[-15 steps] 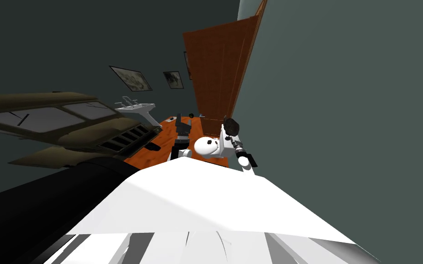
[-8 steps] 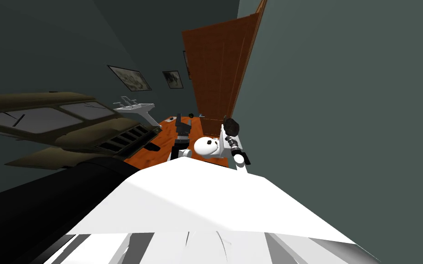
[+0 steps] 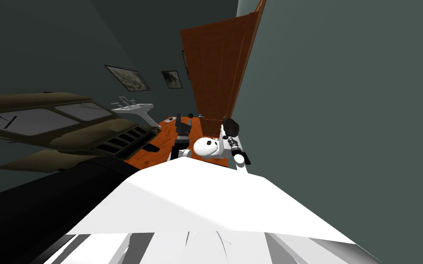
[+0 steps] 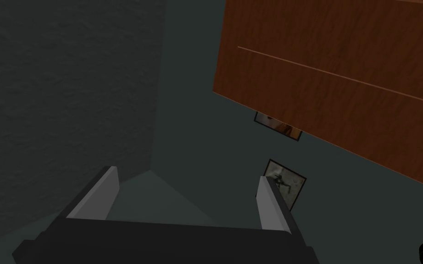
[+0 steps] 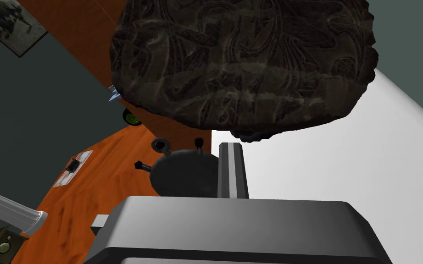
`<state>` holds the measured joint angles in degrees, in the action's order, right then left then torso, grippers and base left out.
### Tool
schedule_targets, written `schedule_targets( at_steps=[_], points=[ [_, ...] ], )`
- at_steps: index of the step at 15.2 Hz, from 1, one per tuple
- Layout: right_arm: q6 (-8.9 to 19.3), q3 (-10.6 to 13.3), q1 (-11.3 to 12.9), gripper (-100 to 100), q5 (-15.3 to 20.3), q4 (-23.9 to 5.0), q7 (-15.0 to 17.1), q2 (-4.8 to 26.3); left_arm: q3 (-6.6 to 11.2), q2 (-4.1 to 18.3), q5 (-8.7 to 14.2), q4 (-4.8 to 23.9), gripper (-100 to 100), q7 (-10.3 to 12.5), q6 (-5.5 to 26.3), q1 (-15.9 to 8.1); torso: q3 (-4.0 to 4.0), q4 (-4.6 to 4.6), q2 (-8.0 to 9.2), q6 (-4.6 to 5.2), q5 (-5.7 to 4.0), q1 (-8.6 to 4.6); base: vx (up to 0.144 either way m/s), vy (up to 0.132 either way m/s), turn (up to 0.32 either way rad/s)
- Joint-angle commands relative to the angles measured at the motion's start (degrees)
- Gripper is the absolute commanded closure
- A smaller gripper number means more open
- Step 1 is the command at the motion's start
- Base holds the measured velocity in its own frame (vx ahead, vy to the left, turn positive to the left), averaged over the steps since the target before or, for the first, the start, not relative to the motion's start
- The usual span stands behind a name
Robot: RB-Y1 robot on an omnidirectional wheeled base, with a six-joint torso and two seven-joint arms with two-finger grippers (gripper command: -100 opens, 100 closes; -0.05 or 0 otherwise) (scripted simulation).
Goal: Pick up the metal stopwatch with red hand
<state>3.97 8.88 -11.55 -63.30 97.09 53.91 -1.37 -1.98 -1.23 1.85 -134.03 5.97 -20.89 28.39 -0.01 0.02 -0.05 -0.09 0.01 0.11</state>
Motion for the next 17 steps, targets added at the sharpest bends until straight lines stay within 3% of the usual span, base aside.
schedule_targets(
  at_steps=[1,2,8,13,17],
  points=[
    [0.0,0.0,0.0,100,0.0,0.0,0.0,0.0,0.0,0.0,0.0,0.0,0,0.0,0.0,0.0,0.0,0.0,0.0,0.0,0.0,0.0,0.0,0.0,0.0],
    [-0.4,0.2,0.0,-100,-0.1,0.0,0.4,2.7,0.0,0.0,0.0,0.0,0,0.0,0.0,0.0,0.01,0.0,0.01,0.0,0.0,0.01,-0.007,0.009,0.022],
    [-2.1,1.0,0.1,-100,-0.7,-0.2,1.9,7.7,-0.01,0.0,0.0,0.0,0,0.0,0.0,0.0,0.08,0.03,0.14,0.0,0.03,0.12,-0.023,0.027,0.03],
    [-6.8,3.2,0.4,-100,-2.3,-0.7,6.5,13.9,-0.01,0.0,0.0,0.0,0,0.0,0.0,0.0,0.18,0.07,0.32,-0.02,0.07,0.31,-0.064,0.071,0.083],
    [-10.2,4.8,0.6,-100,-3.5,-1.1,10.0,16.5,-0.01,0.0,0.0,0.0,0,0.0,0.0,0.0,0.17,0.07,0.29,-0.02,0.09,0.38,-0.055,0.086,0.089]
  ],
)
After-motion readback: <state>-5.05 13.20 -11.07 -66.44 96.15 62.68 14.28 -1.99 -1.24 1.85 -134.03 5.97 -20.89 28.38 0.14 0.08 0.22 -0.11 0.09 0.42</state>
